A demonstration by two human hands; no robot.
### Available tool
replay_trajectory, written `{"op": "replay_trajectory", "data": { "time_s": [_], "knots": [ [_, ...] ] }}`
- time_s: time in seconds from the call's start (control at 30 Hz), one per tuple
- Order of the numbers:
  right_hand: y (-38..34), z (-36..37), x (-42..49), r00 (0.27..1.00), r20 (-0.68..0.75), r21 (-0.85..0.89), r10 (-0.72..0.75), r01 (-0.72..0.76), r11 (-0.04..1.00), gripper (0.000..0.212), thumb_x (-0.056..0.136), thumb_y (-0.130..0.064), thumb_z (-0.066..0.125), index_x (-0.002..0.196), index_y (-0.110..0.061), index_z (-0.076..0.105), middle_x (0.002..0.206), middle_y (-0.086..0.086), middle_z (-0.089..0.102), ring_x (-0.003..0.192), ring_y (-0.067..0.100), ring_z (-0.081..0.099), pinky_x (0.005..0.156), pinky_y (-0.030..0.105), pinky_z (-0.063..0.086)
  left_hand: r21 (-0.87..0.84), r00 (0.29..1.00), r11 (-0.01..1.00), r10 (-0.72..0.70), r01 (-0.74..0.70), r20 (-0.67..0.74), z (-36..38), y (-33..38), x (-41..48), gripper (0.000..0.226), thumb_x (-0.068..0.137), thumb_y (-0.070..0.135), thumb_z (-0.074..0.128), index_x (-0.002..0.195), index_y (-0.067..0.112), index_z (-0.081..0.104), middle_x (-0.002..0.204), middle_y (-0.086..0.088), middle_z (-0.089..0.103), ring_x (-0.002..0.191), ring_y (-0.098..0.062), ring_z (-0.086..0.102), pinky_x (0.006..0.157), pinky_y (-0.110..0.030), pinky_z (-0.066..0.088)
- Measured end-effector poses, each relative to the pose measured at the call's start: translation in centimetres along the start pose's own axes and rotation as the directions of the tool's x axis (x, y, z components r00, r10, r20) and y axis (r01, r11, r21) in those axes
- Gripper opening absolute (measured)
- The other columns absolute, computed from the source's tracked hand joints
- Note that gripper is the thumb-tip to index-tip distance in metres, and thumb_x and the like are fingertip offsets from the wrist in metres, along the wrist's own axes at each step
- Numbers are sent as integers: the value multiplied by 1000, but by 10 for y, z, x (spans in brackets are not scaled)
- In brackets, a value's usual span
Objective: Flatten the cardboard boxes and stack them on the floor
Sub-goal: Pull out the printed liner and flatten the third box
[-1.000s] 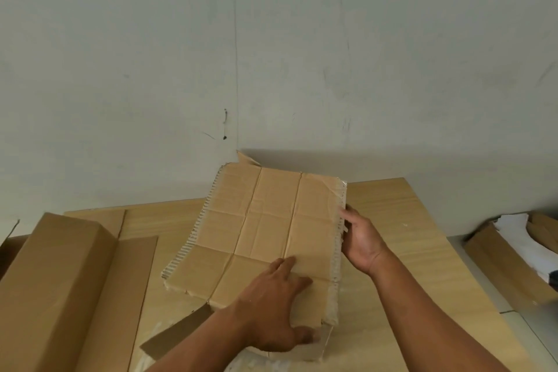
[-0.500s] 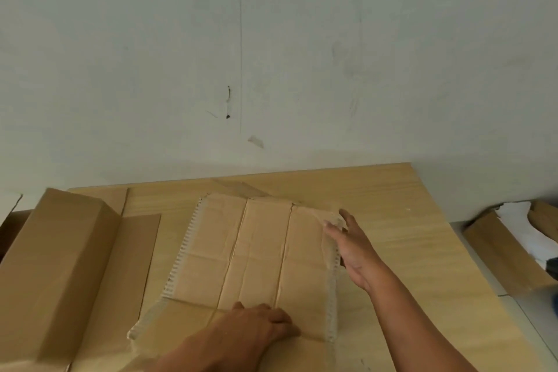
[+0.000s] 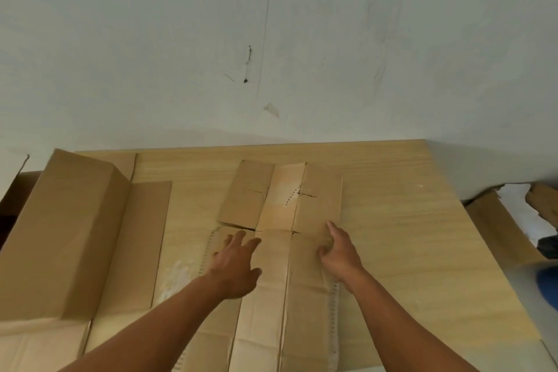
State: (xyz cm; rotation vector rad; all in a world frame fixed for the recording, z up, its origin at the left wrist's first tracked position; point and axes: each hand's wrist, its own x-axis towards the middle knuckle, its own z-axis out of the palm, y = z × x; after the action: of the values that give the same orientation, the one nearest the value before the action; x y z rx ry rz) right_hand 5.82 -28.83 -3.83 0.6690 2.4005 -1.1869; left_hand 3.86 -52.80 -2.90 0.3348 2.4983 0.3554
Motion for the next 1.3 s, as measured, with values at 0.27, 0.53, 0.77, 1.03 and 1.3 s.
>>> {"op": "replay_trajectory", "data": {
  "time_s": [0.27,0.53,0.77,1.03,1.3],
  "knots": [
    [33,31,-3,978,-41,-72,204,-207,976,106,81,-46,75,158,-31,4,151,14,21,136,33,40,110,40,41,-363,915,855,-403,369,-19,29,-30,27,90,88,45,65,157,18,13,154,-20,25,139,-38,31,110,-47,39],
    [19,19,28,998,-38,-109,42,-46,993,99,75,-39,82,154,-23,26,141,8,40,128,22,50,104,34,45,-507,710,578,-696,639,101,13,-50,48,82,67,57,79,129,10,52,118,-14,58,104,-32,57,84,-41,56],
    [7,23,48,991,-94,-397,-91,47,916,89,85,-44,70,155,-19,21,150,12,28,137,30,32,106,40,41,-747,692,485,-720,454,-48,9,-42,50,40,82,27,73,114,9,58,108,-10,62,89,-27,58,74,-35,54],
    [-4,67,54,839,216,-690,-500,494,530,66,93,-46,41,152,-17,36,165,16,11,151,37,10,121,56,6,-160,906,950,-306,269,-291,20,-20,61,83,93,44,55,158,31,3,166,-5,-1,153,-31,0,121,-51,16],
    [25,81,79,847,319,-680,-425,516,520,70,99,-55,24,157,-27,-2,164,4,-23,150,25,-24,118,54,-10,186,992,981,-79,60,98,62,3,87,74,98,62,21,137,45,-40,148,1,-52,139,-30,-41,118,-62,-10]
  ]
}}
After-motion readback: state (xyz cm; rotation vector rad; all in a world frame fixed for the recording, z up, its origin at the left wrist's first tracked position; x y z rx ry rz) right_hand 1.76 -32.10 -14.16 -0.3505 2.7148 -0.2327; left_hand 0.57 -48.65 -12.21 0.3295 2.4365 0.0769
